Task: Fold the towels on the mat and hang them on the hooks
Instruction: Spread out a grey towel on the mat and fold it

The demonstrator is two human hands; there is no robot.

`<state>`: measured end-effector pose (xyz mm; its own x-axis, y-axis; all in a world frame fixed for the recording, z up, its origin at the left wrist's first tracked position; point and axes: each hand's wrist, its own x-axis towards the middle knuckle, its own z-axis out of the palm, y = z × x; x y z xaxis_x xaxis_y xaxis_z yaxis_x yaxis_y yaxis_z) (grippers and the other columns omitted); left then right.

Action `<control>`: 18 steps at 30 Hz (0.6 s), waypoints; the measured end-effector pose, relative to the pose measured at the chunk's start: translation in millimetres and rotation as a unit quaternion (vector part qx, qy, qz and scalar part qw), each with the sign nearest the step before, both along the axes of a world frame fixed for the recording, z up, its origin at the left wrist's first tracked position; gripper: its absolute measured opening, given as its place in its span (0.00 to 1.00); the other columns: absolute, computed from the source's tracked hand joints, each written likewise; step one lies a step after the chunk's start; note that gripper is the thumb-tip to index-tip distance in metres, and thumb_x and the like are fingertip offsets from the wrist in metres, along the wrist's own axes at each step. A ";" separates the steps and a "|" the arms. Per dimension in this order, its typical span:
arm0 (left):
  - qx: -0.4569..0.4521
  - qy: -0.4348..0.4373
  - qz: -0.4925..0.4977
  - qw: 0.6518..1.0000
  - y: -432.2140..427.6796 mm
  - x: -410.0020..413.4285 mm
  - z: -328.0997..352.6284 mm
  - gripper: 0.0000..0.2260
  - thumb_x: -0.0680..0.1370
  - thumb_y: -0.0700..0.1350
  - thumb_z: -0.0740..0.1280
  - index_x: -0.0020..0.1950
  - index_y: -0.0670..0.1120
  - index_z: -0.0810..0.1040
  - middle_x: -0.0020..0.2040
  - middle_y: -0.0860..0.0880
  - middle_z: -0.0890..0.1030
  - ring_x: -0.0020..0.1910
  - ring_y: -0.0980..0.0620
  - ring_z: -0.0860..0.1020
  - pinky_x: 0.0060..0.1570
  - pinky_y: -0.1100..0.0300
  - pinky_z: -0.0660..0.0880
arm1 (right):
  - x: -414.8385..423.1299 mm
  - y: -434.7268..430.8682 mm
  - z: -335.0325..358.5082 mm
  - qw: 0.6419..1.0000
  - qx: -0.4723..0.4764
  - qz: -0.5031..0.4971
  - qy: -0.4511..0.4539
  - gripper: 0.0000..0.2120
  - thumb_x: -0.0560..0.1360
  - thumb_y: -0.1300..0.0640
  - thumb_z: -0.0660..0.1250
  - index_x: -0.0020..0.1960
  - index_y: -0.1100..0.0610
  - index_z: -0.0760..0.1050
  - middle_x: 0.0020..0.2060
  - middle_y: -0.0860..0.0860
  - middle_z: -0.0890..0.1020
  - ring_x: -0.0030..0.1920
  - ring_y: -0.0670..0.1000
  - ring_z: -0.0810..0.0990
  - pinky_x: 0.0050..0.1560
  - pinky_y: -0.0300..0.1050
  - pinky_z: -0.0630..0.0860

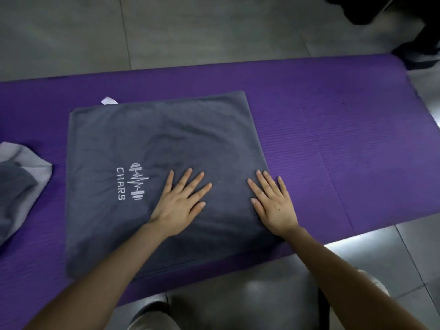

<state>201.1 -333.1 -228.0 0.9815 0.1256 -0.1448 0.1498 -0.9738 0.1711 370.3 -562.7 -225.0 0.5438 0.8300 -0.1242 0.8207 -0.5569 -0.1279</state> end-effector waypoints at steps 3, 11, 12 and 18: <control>-0.011 -0.025 0.038 0.999 13.5 7.7 5.3 0.24 0.81 0.57 0.41 0.73 0.51 0.63 0.72 0.46 0.66 0.73 0.43 0.60 0.69 0.38 0.53 | 9.0 8.4 3.9 0.999 0.040 -0.018 -0.006 0.24 0.81 0.44 0.46 0.72 0.52 0.65 0.72 0.53 0.67 0.71 0.53 0.65 0.72 0.58 0.55; 0.007 0.021 0.207 0.978 79.8 34.3 5.1 0.25 0.79 0.57 0.45 0.72 0.52 0.65 0.74 0.44 0.63 0.73 0.37 0.57 0.68 0.34 0.48 | 70.5 106.8 32.7 0.954 0.041 -0.295 0.030 0.18 0.76 0.52 0.62 0.62 0.60 0.72 0.55 0.60 0.76 0.56 0.63 0.74 0.49 0.54 0.72; 0.006 0.017 0.202 0.979 82.4 33.1 3.0 0.25 0.79 0.57 0.45 0.72 0.52 0.65 0.74 0.44 0.63 0.73 0.37 0.57 0.68 0.34 0.48 | 74.7 112.1 34.7 0.945 0.021 -0.321 0.052 0.16 0.76 0.53 0.62 0.60 0.60 0.72 0.55 0.60 0.77 0.56 0.63 0.74 0.50 0.53 0.71; -0.085 -0.183 0.329 0.922 83.8 13.3 21.4 0.18 0.76 0.50 0.58 0.58 0.43 0.79 0.57 0.40 0.79 0.55 0.39 0.77 0.58 0.50 0.70 | 53.2 150.1 74.0 0.941 0.096 -0.302 0.118 0.14 0.73 0.61 0.62 0.59 0.60 0.74 0.50 0.60 0.81 0.53 0.64 0.77 0.51 0.50 0.71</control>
<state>214.4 -249.3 -206.6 0.6873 0.7183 0.1078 0.6014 -0.6461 0.4699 423.4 -412.6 -151.1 0.8998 0.3969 -0.1810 0.2968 -0.8611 -0.4128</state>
